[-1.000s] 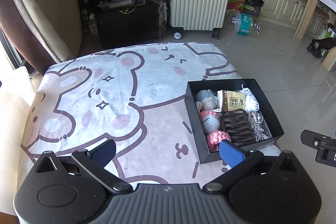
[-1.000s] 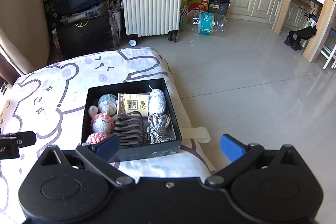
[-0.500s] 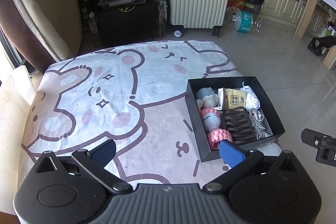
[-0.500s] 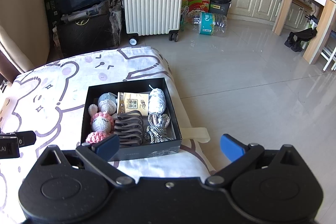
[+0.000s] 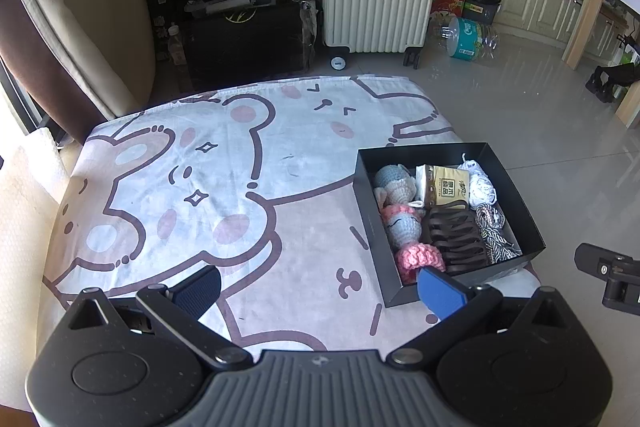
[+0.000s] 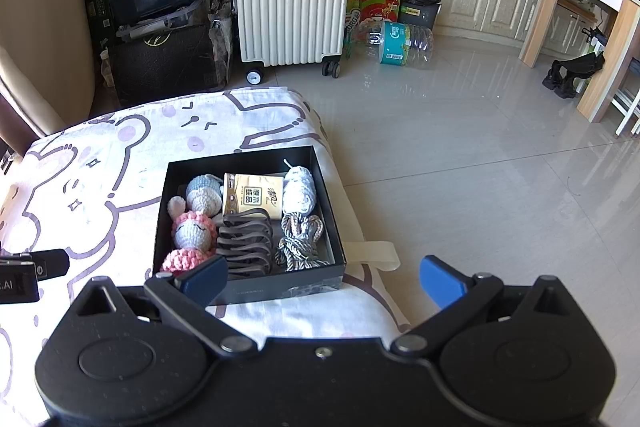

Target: Organize objects

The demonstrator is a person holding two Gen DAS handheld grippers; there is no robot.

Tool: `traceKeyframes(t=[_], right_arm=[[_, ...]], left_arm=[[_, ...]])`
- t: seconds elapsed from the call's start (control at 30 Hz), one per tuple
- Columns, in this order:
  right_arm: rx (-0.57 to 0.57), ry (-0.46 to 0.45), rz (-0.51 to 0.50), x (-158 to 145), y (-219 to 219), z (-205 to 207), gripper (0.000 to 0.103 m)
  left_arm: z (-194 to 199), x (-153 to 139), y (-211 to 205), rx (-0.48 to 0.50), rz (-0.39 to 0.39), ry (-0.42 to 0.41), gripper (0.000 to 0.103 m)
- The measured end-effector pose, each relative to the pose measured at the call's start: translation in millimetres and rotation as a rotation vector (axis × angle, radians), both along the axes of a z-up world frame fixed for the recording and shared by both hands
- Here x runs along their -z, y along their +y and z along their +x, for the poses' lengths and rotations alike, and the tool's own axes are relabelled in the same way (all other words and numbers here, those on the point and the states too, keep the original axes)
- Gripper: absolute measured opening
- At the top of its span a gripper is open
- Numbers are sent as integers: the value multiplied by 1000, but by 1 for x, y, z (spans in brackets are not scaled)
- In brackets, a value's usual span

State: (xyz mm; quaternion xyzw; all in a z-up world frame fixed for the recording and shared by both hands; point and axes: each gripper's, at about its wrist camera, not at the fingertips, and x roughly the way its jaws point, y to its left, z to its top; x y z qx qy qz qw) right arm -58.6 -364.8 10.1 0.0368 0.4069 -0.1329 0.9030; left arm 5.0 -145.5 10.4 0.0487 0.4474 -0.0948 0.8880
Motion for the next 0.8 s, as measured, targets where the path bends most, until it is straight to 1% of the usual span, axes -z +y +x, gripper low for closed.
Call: traceKeyframes(t=[0.8], right_arm=[[-1,4,1,5,-1,-3,103]], left_arm=[[0,1,1,1,2,3,103]])
